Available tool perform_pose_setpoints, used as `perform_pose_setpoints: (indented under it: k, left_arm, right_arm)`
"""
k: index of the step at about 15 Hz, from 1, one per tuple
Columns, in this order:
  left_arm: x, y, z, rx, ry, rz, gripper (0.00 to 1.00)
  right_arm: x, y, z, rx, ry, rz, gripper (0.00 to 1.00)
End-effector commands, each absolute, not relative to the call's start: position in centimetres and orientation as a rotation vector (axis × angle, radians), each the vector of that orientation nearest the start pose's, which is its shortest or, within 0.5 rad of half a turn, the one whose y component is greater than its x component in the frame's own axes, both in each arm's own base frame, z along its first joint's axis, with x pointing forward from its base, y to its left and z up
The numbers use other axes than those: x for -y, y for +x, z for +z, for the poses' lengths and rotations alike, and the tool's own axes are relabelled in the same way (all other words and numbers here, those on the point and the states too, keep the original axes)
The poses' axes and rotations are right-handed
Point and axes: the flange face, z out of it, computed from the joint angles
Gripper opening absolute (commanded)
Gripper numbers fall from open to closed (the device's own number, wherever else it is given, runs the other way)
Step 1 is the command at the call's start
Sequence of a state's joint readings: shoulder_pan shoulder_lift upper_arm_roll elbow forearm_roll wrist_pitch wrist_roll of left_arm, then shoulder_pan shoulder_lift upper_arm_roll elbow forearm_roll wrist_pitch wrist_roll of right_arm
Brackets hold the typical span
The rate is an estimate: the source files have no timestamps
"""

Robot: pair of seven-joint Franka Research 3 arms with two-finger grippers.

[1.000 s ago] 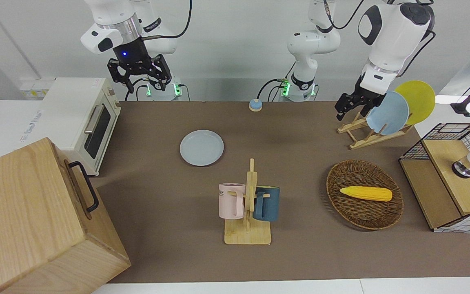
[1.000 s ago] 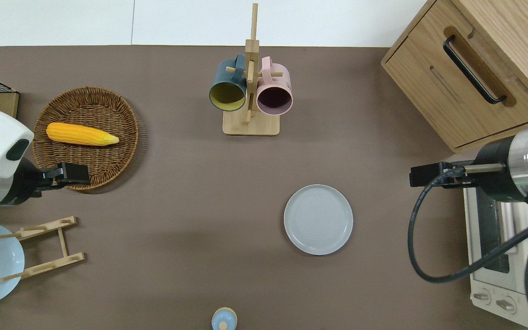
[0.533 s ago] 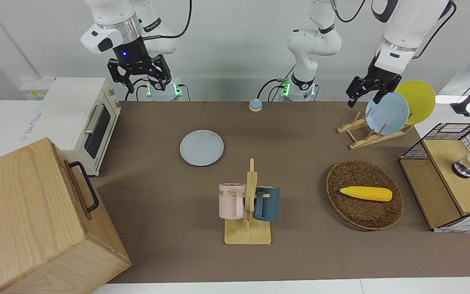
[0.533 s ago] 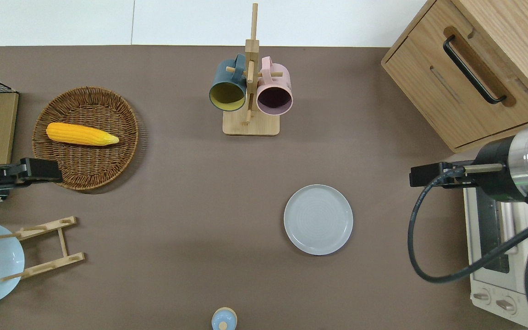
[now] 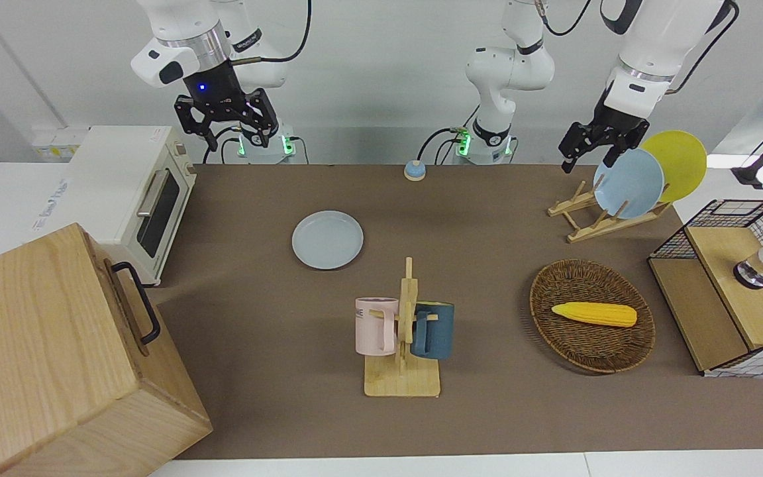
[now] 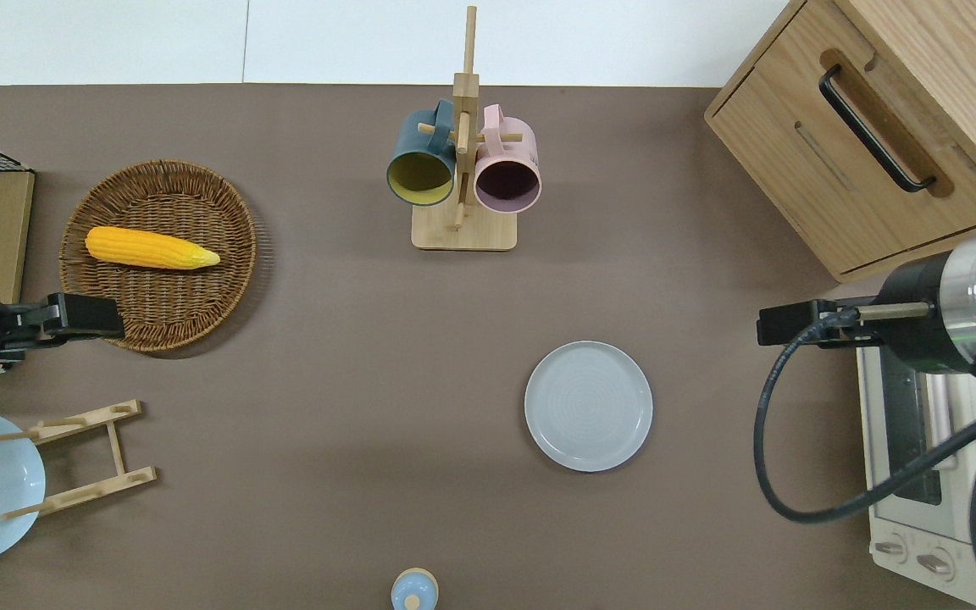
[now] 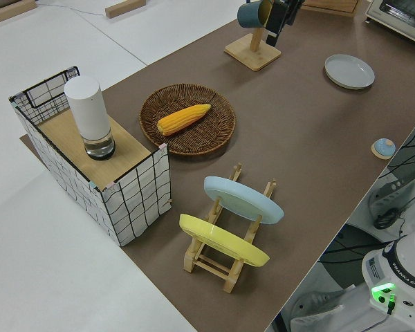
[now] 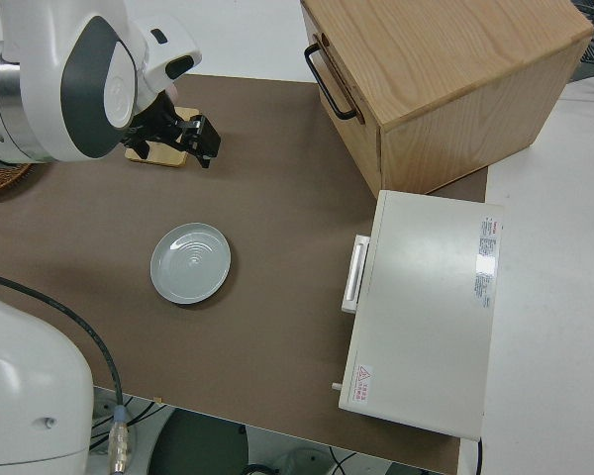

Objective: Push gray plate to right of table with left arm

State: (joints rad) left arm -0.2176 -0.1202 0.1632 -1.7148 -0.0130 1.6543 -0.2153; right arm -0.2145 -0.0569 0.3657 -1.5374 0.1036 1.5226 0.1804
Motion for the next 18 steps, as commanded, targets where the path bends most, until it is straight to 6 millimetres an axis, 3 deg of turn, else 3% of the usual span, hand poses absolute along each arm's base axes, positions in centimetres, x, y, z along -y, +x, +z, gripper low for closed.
perform_pose_setpoints:
  k: [1,9,18]
  left_arm:
    - [2.6,52.4,63.2,0.252,-3.144,-0.075,0.99]
    - [2.9,52.3,63.2,0.243,-3.146,-0.078,0.99]
    - [1.9,52.5,63.0,0.284,-3.142,-0.071,0.99]
  right_arm:
    - [-9.8,52.5,66.8,-0.038,-3.035,-0.036,0.994]
    - [-9.8,52.5,66.8,-0.038,-3.035,-0.036,0.996]
    - [-9.8,52.5,66.8,-0.038,-3.035,-0.036,0.996]
